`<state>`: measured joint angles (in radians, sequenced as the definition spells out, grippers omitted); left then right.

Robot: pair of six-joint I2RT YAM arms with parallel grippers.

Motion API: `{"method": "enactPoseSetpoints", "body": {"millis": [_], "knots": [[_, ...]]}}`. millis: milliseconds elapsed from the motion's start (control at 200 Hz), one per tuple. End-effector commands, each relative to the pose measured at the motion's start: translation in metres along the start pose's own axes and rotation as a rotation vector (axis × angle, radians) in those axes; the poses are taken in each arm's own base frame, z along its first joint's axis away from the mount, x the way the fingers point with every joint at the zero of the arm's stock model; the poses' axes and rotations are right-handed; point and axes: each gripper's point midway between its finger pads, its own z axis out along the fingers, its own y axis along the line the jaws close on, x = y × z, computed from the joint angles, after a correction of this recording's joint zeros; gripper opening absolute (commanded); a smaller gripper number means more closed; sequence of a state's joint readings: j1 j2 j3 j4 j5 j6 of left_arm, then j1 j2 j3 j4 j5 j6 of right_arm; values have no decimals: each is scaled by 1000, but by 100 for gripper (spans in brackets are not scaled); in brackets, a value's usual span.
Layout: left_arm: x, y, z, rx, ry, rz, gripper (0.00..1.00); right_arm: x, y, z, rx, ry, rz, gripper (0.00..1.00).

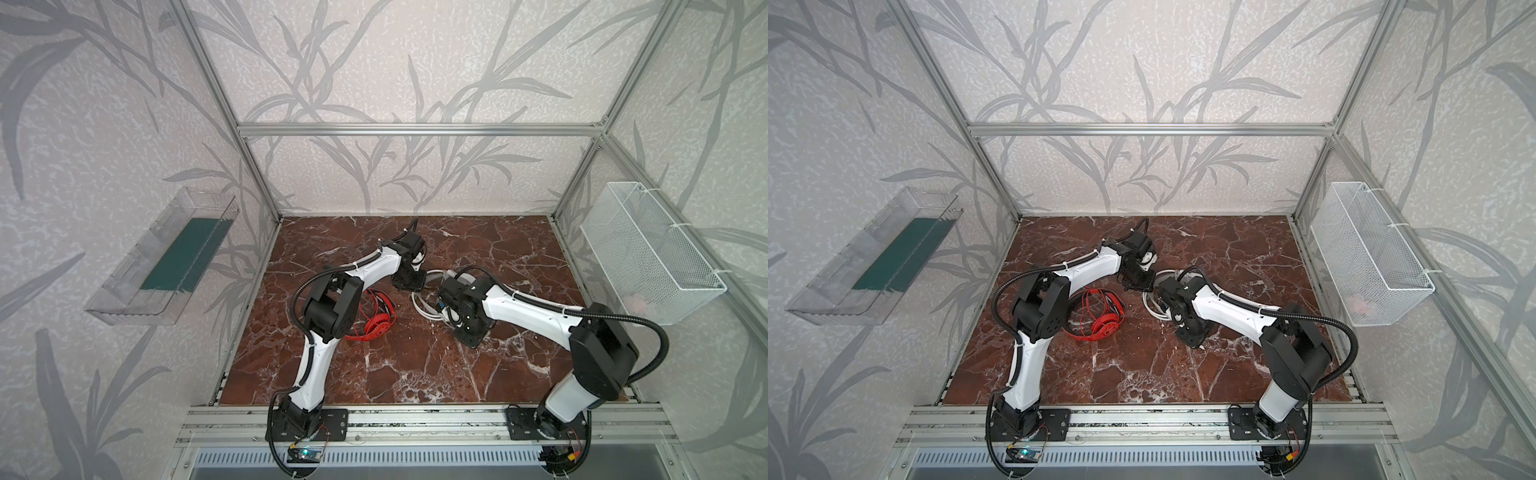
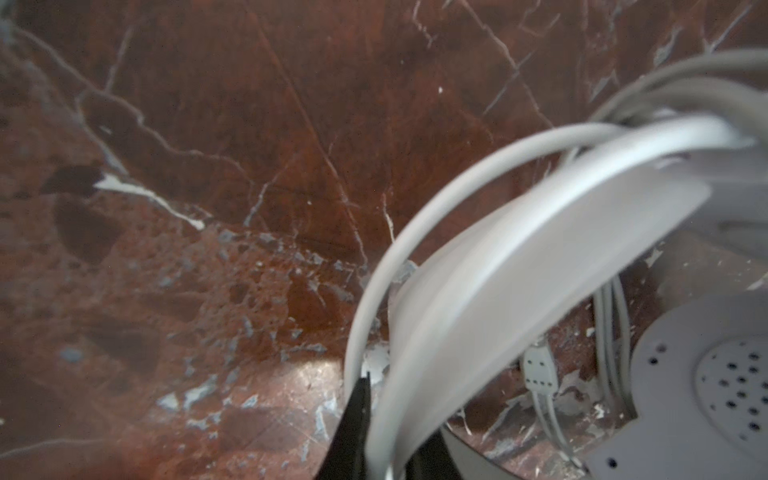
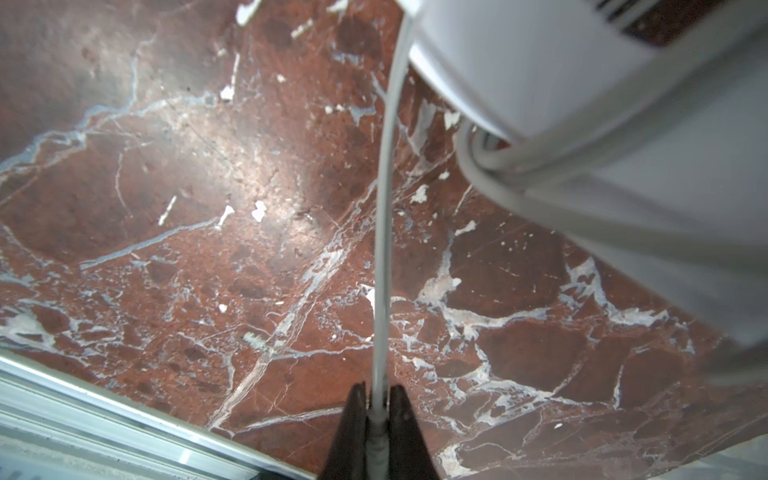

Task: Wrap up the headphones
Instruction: 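Reach the left gripper to the white headphones while the right gripper pulls the cable taut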

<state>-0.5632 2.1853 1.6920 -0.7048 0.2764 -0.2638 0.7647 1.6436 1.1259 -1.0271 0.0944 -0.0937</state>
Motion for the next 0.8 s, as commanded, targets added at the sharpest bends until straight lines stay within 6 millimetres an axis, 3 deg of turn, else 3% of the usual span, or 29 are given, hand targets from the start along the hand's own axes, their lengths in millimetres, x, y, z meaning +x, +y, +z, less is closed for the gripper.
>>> {"method": "enactPoseSetpoints", "body": {"millis": [0,370,795], "knots": [[8,12,10,-72,46,-14,8,12,5,-12,-33,7,-30,0],[7,12,14,-71,40,-74,2,-2,31,-27,-148,-72,-156,0],[3,11,8,-72,27,-47,1,-50,1,-62,55,-198,-474,0]]}}
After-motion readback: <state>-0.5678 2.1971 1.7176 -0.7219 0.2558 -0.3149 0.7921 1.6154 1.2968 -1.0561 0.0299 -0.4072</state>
